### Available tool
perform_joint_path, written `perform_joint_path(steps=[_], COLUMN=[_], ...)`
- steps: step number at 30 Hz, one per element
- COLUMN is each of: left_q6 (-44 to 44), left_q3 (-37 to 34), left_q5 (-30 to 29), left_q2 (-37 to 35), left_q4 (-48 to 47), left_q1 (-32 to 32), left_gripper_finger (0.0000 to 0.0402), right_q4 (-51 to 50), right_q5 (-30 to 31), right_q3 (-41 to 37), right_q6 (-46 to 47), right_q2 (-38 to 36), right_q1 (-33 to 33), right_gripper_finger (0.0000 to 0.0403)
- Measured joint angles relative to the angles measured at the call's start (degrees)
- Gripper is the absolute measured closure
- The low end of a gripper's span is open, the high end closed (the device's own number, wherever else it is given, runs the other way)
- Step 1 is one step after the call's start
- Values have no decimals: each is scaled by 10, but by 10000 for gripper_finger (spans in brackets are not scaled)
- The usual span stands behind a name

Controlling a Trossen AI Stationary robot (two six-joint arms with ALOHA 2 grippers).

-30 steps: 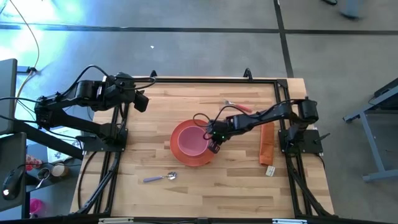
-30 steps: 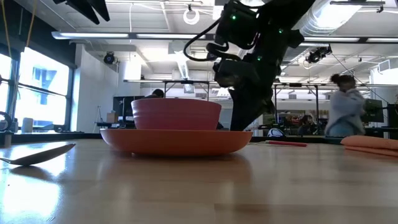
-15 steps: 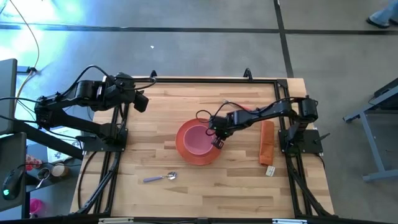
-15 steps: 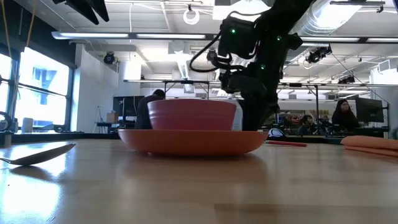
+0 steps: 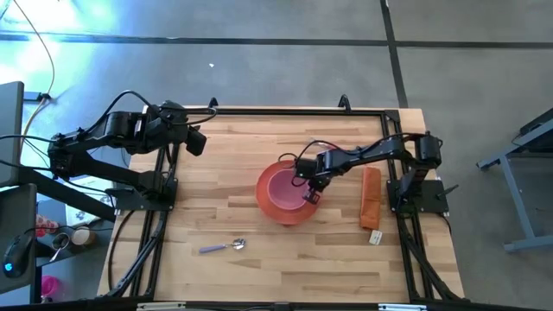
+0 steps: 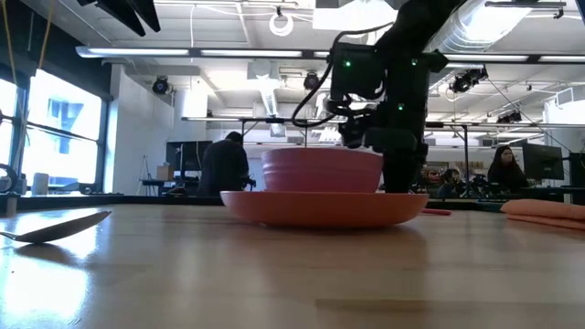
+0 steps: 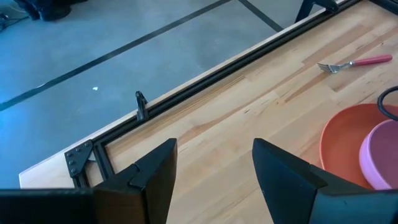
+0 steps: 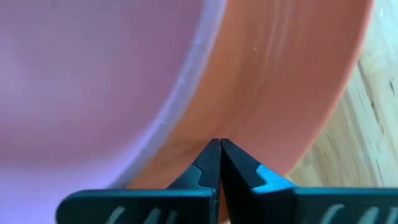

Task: Set table place
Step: Adjust the plate, then put the fork to the right side of the plate

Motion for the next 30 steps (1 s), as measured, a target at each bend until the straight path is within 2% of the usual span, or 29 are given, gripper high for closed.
perform_joint_path(steps=[6,13,21,25,30], left_q6=[0,-1,-2,-3,-11], left_q3=[0,0,0,0,0], left_q5=[0,0,1,8,15], left_q2=[0,8,33,47,58], left_q4=[0,3,4,4,4], left_q1=[0,0,0,0,0], left_gripper_finger=[204,204,204,204,204], right_q4=[-2,-24,-109,-146,-175], right_q5=[-2,36,62,62,70], right_q3=[0,0,0,0,0], right_q6=[5,22,16,4,-20], right_q2=[-39,-167,-286,-302,-292], right_q1=[1,-5,-60,-87,-115], right_gripper_finger=[403,403,400,377,326])
